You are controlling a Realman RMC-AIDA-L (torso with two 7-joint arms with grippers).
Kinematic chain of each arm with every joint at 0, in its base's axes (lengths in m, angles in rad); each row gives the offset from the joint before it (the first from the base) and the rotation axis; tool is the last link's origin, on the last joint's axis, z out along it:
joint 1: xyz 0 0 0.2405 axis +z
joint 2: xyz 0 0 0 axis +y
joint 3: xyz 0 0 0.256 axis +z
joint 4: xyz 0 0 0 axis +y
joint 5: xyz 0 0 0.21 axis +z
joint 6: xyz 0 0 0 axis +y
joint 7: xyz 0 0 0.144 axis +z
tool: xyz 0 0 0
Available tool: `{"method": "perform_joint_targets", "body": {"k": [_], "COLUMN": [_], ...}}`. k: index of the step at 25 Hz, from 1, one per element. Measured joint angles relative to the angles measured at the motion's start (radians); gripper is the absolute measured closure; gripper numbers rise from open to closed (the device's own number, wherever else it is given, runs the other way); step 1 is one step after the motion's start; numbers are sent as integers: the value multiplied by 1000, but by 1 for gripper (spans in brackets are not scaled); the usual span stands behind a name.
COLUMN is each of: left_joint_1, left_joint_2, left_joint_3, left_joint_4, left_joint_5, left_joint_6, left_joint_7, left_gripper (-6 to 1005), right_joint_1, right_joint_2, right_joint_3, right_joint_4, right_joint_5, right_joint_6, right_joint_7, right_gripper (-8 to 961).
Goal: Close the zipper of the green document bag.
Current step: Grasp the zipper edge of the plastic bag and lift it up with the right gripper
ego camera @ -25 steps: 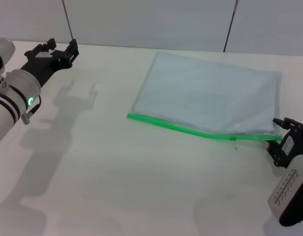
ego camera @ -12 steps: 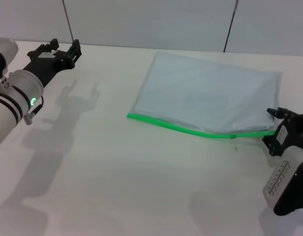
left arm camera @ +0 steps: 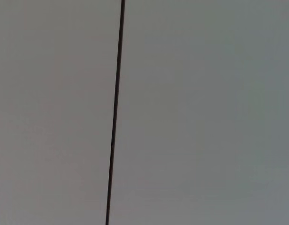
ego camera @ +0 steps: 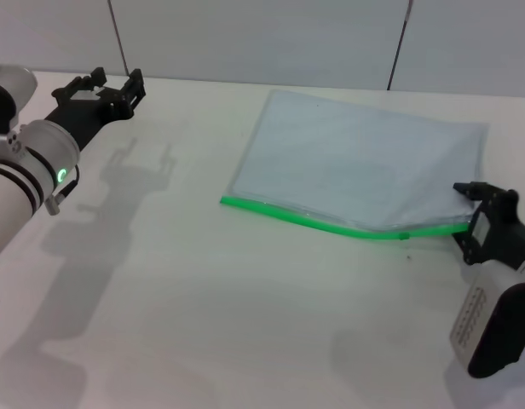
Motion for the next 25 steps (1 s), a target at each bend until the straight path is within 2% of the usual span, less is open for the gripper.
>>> {"method": "perform_joint_targets", "body": {"k": [14,19,25], "left_joint_1": [0,0,0], "left_joint_2": [0,0,0], "left_joint_3": [2,3,5], "left_joint_4": [0,0,0], "left_joint_5": [-2,-2,-2], "left_joint_6": [0,0,0], "left_joint_7": [0,0,0], "left_gripper": [430,430,431], "right_joint_1": [22,25,27], "right_joint_2": [2,2,4], "right_joint_3": [-23,-16,-14], "right_joint_4": [6,6,-1], "right_joint_5": [22,22,23], "right_joint_6": [1,1,1], "right_joint_7": [-56,-50,-50], "right_gripper": [598,726,794]}}
